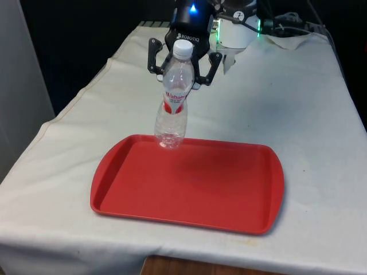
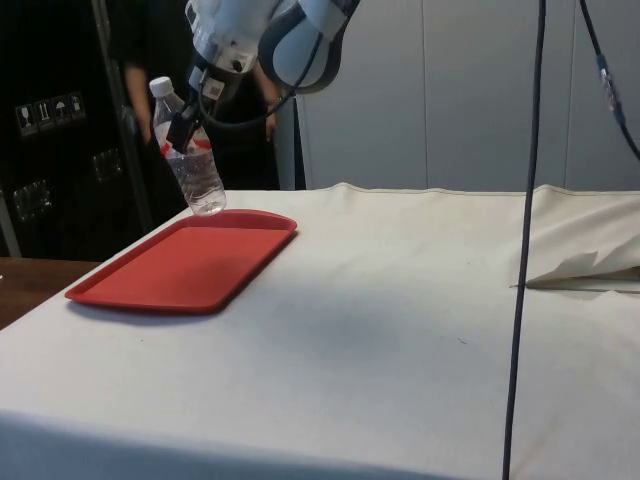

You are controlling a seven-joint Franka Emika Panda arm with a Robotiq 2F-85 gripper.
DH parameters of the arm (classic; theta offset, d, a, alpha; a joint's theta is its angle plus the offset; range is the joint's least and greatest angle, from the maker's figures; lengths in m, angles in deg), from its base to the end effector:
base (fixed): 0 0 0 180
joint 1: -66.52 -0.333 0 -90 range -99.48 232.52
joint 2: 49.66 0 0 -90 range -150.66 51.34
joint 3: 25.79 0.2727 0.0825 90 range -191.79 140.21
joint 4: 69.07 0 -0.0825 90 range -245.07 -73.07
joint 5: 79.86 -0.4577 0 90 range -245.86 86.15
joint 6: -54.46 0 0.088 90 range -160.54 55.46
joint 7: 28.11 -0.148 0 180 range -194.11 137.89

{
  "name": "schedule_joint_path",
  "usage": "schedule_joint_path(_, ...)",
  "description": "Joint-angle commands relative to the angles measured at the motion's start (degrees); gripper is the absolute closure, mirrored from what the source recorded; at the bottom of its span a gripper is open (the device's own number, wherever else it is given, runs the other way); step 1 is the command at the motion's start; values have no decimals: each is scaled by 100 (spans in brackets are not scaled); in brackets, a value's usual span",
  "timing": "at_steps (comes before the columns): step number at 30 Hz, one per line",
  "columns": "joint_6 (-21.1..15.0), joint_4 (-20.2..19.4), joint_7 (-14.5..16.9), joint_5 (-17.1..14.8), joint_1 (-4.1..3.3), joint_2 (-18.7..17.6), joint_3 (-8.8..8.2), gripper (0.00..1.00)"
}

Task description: Place the bottle upright on the tray.

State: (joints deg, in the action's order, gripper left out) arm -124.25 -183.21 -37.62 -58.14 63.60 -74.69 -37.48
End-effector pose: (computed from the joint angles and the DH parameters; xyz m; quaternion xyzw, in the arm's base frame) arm 0.7067 -0.0758 0.1942 0.9371 0.0502 0.3297 0.1027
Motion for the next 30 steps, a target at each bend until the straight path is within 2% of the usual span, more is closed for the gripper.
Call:
schedule_joint_path(1,-92,-40,57,-109,143,-17,212,84)
schedule_joint_path(2,-17,0,0,-34,6,-6,0,84)
schedule_joint_path(3,-103,-34,57,-138,149,-29,218,84)
schedule_joint_path(9,-183,-23,52,-413,172,-103,235,84)
schedule_joint_path(10,-115,11,0,-361,11,-92,0,84)
schedule_joint_path(11,-189,-23,57,-447,172,-109,241,84)
schedule_joint_path(18,-229,-11,52,-688,189,-172,258,84)
schedule_joint_path(19,-155,17,0,-607,23,-160,0,84)
schedule_joint_path(20,-235,-6,52,-762,195,-189,258,84)
schedule_joint_path(27,-264,11,52,-1020,206,-264,275,84)
schedule_joint_path(28,-195,34,0,-951,23,-258,0,84)
schedule_joint_path(29,-269,11,52,-1049,206,-269,275,84)
schedule_joint_path(30,-275,11,52,-1077,206,-281,281,84)
